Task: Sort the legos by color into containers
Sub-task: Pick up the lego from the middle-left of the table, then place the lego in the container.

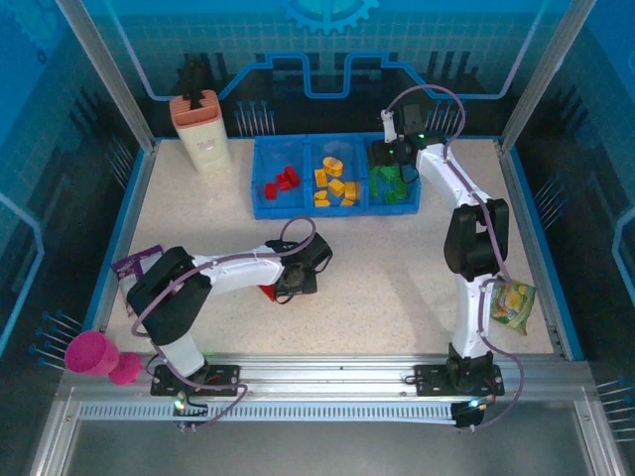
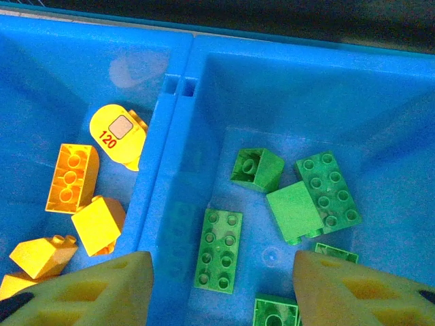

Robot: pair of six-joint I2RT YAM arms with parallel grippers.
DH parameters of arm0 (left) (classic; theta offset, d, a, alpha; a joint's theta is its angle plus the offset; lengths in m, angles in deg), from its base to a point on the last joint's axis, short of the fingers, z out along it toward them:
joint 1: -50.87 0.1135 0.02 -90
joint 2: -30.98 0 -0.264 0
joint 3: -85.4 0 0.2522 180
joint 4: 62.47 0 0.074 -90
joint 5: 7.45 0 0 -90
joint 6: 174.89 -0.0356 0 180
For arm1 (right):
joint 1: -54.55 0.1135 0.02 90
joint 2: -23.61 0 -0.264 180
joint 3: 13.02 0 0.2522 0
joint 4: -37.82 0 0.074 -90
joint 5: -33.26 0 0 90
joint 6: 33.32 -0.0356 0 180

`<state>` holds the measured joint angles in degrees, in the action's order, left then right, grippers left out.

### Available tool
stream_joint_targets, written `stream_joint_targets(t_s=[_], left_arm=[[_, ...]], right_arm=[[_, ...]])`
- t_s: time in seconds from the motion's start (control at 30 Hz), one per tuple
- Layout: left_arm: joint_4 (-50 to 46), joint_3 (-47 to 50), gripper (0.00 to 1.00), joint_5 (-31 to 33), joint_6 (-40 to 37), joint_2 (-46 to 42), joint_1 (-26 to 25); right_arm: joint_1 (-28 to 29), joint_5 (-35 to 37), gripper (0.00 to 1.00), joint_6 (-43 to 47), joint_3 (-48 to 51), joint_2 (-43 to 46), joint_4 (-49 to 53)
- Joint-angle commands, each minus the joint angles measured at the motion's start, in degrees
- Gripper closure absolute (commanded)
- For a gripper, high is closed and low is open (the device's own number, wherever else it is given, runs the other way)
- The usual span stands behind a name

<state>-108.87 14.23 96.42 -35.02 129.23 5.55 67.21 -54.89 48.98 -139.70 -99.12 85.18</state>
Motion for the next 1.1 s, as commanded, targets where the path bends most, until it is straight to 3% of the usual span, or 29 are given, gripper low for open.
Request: stream_joint_targets(t_s=[0.0, 0.23, 0.37, 0.57, 0.7, 0.87, 1.07], left_arm=[[-1.11, -1.22, 0.58, -0.80, -1.28, 1.59, 0.42], [-2.00, -0.77, 0.79, -2.94, -3.37, 1.04, 0.40], [-6.50, -1.85, 0.85, -3.58, -7.26, -2.53, 0.12], [-14.84, -9.84, 0.86, 2.02, -15.14, -11.22, 0.82], [-14.68, -17.66, 0.86, 4.74, -20.41, -11.87, 5.54], [-7.48, -24.01, 0.86, 8.56, -27.37, -8.42, 11.87], [-2.23, -34.55, 0.86, 11.54, -36.06, 1.88, 17.87]], right_arm=[[-0.87, -0.74, 0.42, -0.20, -2.13, 1.25, 1.70], [-0.78, 0.40, 0.42, 1.26, 1.42, 6.33, 1.93], [-0.75, 2.66, 0.37, 1.74, 7.48, 12.49, 1.11], [-0.67, 3.79, 0.33, 0.31, 21.33, 24.54, -1.62], [-0.30, 3.88, 0.33, -1.52, 29.25, 31.00, -2.29], [0.76, 3.05, 0.32, -2.95, 37.29, 36.41, -1.97], [3.39, 0.49, 0.28, -3.25, 44.40, 40.28, -2.66]])
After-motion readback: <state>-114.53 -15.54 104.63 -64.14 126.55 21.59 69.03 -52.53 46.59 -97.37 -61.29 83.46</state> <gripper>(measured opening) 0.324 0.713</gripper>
